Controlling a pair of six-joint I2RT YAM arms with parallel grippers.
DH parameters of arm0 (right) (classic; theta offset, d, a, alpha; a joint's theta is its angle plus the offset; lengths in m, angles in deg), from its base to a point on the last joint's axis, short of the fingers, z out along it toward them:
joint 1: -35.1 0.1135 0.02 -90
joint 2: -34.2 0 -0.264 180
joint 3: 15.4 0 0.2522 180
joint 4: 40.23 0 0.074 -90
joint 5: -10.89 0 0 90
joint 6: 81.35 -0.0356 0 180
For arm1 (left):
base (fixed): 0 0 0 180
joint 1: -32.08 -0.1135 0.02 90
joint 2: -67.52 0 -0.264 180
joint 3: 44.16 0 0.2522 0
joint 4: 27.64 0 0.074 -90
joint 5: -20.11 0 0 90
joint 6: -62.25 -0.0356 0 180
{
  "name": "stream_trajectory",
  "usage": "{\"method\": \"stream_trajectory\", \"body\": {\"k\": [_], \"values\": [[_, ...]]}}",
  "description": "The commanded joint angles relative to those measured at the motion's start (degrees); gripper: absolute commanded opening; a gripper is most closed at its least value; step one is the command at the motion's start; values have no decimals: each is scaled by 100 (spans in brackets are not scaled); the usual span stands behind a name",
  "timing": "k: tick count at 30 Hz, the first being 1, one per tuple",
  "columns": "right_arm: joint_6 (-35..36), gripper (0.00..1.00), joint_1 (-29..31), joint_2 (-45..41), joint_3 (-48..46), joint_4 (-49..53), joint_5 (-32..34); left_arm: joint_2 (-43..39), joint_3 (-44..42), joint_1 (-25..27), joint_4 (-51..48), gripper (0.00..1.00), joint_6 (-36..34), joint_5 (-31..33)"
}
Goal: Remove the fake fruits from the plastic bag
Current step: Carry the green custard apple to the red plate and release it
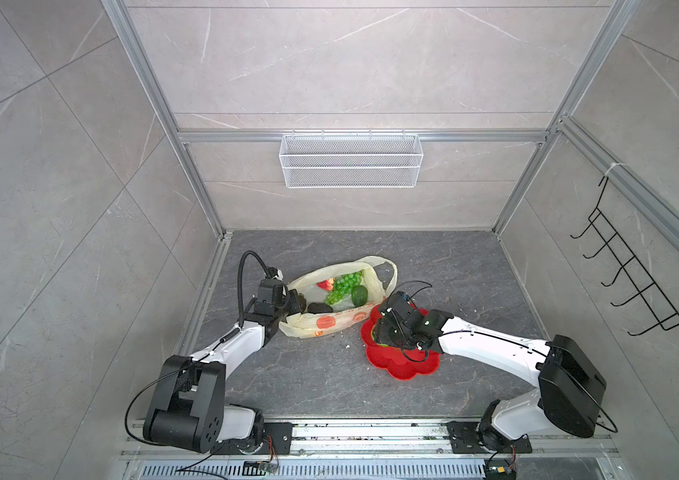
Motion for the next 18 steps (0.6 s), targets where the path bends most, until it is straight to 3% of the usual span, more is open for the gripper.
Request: {"method": "stream_trajectory", "body": {"k": [1,18], "values": [[-558,65,-182,-37,-332,-651,-227,-26,50,37,121,2,-141,41],[-558,66,-289,247,-280,-663,195,-17,59,31,130,2,-130,1]]}}
